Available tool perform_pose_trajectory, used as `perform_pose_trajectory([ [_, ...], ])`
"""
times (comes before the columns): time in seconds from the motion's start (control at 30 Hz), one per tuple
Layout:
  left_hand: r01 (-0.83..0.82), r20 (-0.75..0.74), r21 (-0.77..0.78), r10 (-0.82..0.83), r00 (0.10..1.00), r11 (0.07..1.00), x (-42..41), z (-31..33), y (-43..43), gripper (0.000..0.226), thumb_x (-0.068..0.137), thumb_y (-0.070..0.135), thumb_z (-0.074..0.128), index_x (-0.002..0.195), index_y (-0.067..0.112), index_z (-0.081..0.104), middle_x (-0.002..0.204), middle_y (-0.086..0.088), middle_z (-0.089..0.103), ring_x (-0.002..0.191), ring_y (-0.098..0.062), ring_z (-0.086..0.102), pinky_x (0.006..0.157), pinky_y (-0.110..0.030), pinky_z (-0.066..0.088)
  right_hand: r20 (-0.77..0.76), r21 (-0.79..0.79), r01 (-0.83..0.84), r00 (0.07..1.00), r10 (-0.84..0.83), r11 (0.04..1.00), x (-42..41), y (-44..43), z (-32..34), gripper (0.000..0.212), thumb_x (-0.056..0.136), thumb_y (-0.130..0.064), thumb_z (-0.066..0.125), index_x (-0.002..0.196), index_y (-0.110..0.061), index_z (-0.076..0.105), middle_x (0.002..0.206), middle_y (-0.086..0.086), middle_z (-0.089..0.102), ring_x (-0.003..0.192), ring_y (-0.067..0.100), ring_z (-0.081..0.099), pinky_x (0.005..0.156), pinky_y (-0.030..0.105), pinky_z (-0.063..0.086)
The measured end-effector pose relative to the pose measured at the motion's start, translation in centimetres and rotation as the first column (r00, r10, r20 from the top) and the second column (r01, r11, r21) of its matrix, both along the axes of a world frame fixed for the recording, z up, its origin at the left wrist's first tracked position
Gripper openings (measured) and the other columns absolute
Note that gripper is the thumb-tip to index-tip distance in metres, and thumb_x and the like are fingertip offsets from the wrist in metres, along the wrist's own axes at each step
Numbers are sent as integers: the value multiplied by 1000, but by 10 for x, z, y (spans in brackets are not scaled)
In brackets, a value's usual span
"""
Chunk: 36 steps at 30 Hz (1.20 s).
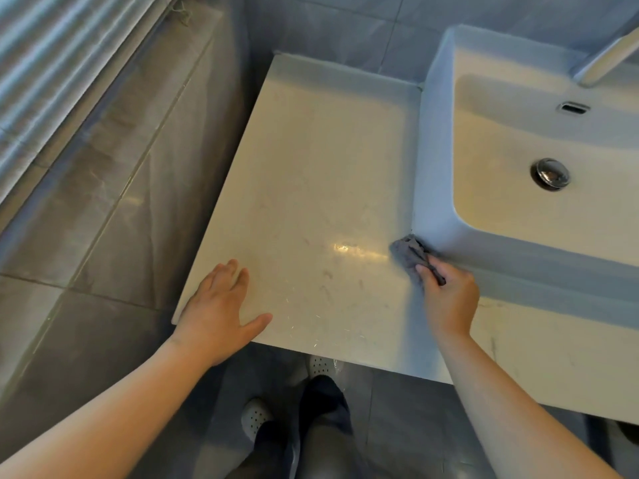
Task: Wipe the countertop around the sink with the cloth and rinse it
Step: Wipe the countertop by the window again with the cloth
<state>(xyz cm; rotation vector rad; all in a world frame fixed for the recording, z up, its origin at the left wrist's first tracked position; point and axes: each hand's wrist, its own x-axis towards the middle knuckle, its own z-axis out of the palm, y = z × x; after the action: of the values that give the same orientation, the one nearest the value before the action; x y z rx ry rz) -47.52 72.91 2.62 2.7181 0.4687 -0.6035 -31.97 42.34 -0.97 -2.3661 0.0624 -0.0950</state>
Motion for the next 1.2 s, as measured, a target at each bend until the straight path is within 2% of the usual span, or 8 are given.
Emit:
perform_pose_trajectory([
  [0.27, 15, 22, 36, -16, 1000, 999, -3, -4, -1, 92, 84, 70, 39, 152, 17, 6, 160, -1, -9, 147, -21, -4, 119, -39, 14, 30, 40, 75, 997, -76, 996, -53, 22, -13, 27, 86, -24, 65, 113, -24, 70, 101, -7, 72, 89, 24, 61, 73, 36, 53],
  [0.43, 19, 43, 26, -20, 999, 999, -4, -6, 3, 91, 86, 67, 40, 152, 16, 5, 160, -2, -8, 147, -21, -4, 119, -38, 13, 54, 24, 26, 998, -27, 999, -121, 56, -14, 24, 88, -26, 64, 109, -19, 72, 103, -10, 70, 88, 14, 52, 72, 26, 47],
  [0.63, 23, 207, -42, -14, 978, 999, -37, -4, -4, 84, 90, 56, 45, 152, 15, 7, 160, 0, -1, 147, -17, -2, 117, -32, 7, -6, 72, -69, 998, 69, 995, -154, 77, -6, 23, 83, -21, 72, 106, -21, 74, 101, -15, 69, 89, 6, 53, 75, 18, 43],
  [0.77, 40, 205, -28, -34, 978, 999, -62, -8, 7, 82, 90, 55, 44, 152, 15, 8, 160, -1, 5, 147, -17, 1, 118, -34, 10, -149, 356, -111, 974, 173, 928, -161, 78, 15, 28, 84, -17, 70, 106, -35, 68, 92, -24, 68, 92, -1, 63, 81, 13, 47],
  [0.83, 71, 181, 21, -73, 981, 997, -68, -12, 16, 84, 89, 63, 34, 152, 13, 8, 160, -3, 4, 147, -18, -1, 118, -33, 7, -108, 416, -88, 984, 145, 905, -151, 75, 30, 31, 84, -14, 69, 109, -32, 67, 95, -25, 68, 94, -4, 64, 84, 10, 47],
  [1.0, 40, 120, 32, -44, 992, 999, -81, -21, 24, 86, 89, 66, 26, 151, 12, 1, 159, -2, -12, 144, -13, -16, 116, -29, -4, 42, 275, 28, 998, -41, 961, -72, 64, 35, 27, 85, -12, 68, 112, -16, 70, 93, -17, 67, 83, 1, 62, 72, 0, 40],
  [1.13, 45, 115, 28, -48, 992, 999, -90, -26, 21, 96, 75, 72, 7, 151, 14, -5, 156, 2, -23, 142, -12, -24, 115, -29, -5, 36, 124, 50, 998, -55, 991, -44, 59, 8, 23, 87, -16, 66, 109, -13, 72, 88, -2, 73, 80, 16, 65, 66, 25, 48],
  [1.2, 25, 131, -1, -24, 991, 1000, -90, -25, 21, 96, 75, 72, 9, 151, 15, -4, 156, 2, -22, 142, -11, -24, 115, -30, -4, 102, 51, 26, 994, -31, 998, -53, 65, -4, 19, 87, -17, 65, 104, -14, 73, 86, 4, 73, 75, 22, 64, 60, 26, 43],
])
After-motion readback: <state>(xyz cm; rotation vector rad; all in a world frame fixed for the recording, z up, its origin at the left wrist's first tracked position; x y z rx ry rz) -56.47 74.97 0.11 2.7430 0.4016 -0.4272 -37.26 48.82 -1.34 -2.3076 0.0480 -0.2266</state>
